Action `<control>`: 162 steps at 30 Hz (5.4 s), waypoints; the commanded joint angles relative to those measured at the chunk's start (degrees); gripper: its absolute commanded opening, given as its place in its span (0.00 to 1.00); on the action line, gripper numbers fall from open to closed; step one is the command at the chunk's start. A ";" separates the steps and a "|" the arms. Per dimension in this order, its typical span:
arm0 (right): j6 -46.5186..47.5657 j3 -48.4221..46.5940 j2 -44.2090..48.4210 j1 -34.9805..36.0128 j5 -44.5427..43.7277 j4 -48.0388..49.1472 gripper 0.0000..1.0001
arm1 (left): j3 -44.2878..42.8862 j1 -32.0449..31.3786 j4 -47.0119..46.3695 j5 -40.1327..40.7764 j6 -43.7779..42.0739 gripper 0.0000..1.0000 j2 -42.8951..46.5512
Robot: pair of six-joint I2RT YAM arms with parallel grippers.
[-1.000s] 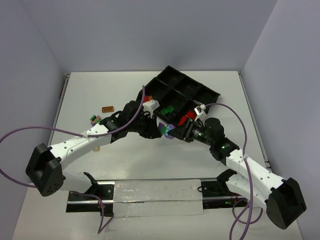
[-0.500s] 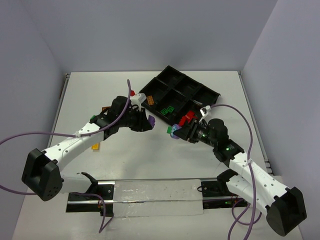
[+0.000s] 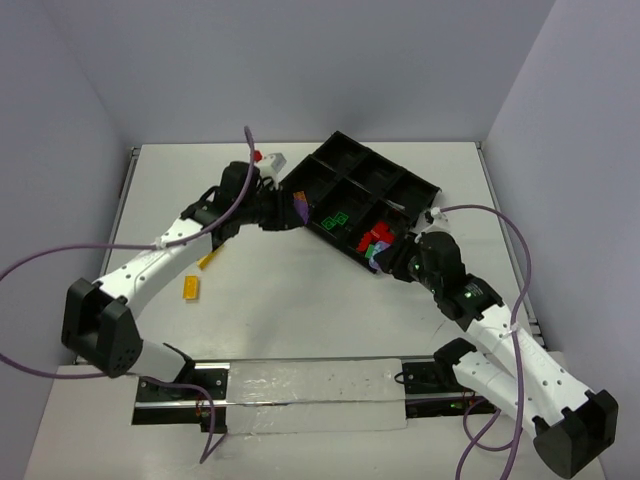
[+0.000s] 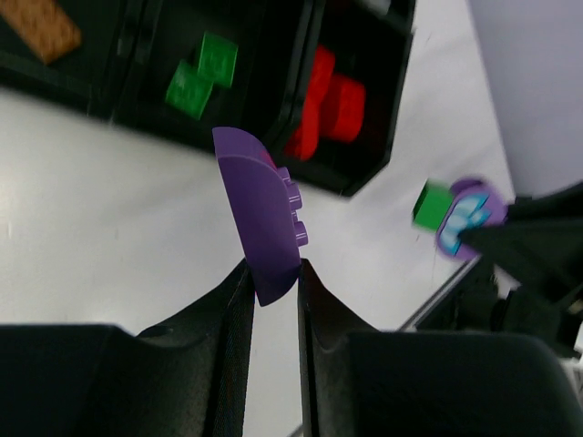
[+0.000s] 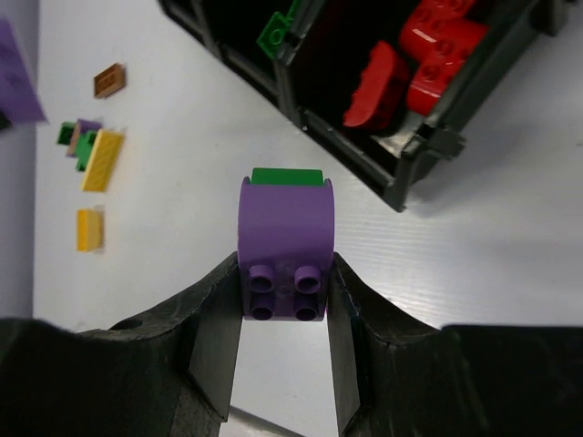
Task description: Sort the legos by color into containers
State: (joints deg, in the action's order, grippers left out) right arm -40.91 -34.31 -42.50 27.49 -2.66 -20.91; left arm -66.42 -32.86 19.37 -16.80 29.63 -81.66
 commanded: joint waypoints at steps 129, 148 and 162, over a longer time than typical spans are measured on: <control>1.24 -5.24 -7.02 -0.91 48.54 31.01 0.00 | 20.77 0.08 -64.41 -46.80 27.42 0.75 2.98; 1.51 -5.33 -6.65 -0.65 48.37 30.32 0.00 | 21.28 -0.59 -70.48 -46.84 31.61 0.56 1.72; 2.24 -5.50 -7.33 -0.41 48.10 29.59 0.00 | 20.60 -0.89 -69.33 -46.43 31.37 0.24 1.09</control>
State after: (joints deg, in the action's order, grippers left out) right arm -39.57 -37.85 -49.74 26.65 45.69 7.26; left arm -43.40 -33.04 -47.81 -63.32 62.43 -80.71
